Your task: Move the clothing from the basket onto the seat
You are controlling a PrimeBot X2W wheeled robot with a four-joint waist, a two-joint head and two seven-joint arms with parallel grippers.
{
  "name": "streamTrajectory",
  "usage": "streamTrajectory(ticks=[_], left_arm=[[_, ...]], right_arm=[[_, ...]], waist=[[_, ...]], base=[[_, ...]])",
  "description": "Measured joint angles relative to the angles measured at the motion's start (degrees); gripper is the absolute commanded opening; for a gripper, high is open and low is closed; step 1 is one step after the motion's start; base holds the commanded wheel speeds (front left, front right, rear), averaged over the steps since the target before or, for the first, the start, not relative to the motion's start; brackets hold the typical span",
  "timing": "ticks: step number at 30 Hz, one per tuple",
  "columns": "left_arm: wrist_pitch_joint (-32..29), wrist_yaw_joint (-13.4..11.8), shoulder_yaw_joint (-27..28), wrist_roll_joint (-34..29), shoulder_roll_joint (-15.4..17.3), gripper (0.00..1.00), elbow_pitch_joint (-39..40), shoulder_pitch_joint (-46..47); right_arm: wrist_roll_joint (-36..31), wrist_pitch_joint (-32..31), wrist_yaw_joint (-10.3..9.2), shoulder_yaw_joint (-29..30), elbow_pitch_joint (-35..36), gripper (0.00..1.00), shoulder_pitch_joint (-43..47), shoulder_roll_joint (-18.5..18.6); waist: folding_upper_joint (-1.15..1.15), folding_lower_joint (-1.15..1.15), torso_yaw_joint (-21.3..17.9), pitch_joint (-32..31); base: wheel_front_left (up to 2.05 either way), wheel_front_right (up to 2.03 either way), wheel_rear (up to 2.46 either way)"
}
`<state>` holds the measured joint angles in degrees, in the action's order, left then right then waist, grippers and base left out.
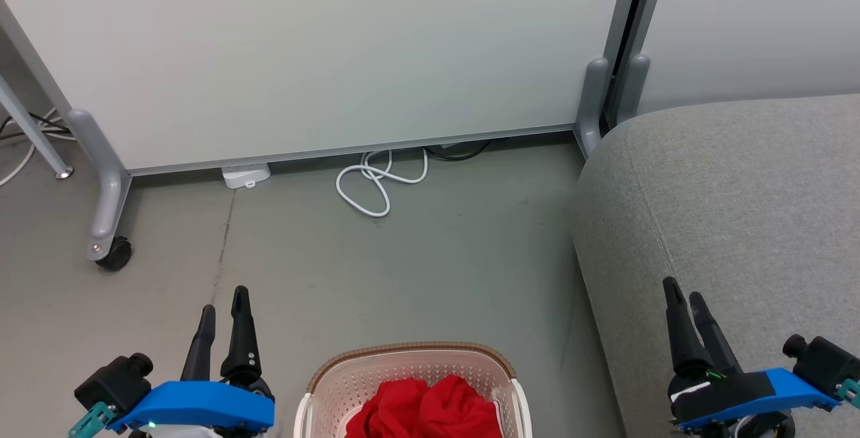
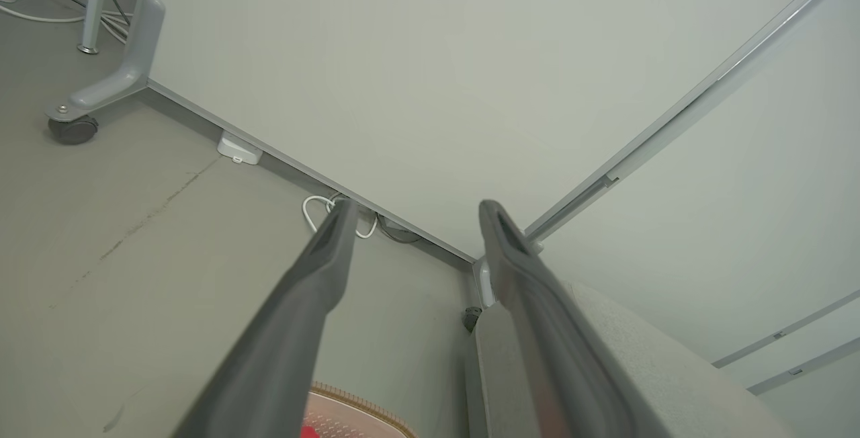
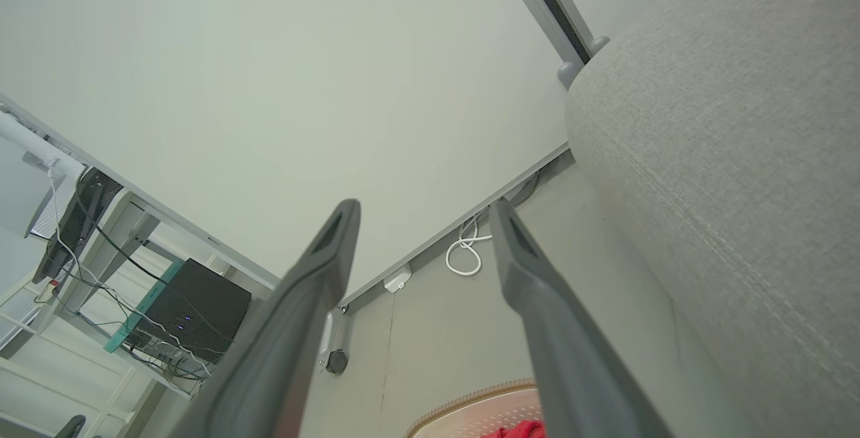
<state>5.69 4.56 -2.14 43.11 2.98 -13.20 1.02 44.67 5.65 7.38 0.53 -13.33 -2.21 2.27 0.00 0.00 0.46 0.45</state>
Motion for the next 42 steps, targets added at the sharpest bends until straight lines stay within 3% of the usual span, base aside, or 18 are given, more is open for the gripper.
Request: streamTrajectory(ticks=[19, 42], left_arm=[[3.0, 0.3, -1.8, -12.1, 0.1, 1.0, -0.6, -0.2], [6.0, -0.1, -2.6, -21.7, 0.1, 1.0, -1.9, -0.3]], right_arm=[[-12.6, 2.5, 0.01, -0.5, 0.4, 1.0, 0.0, 0.1], [-24.1, 4.5, 0.02, -0.1, 0.4, 1.0, 0.0, 0.3]], waist=[[0.0, 0.0, 0.3, -0.4], [0.0, 0.0, 0.6, -0.6]], base=[[0.0, 0.0, 0.0], [0.0, 0.0, 0.0]])
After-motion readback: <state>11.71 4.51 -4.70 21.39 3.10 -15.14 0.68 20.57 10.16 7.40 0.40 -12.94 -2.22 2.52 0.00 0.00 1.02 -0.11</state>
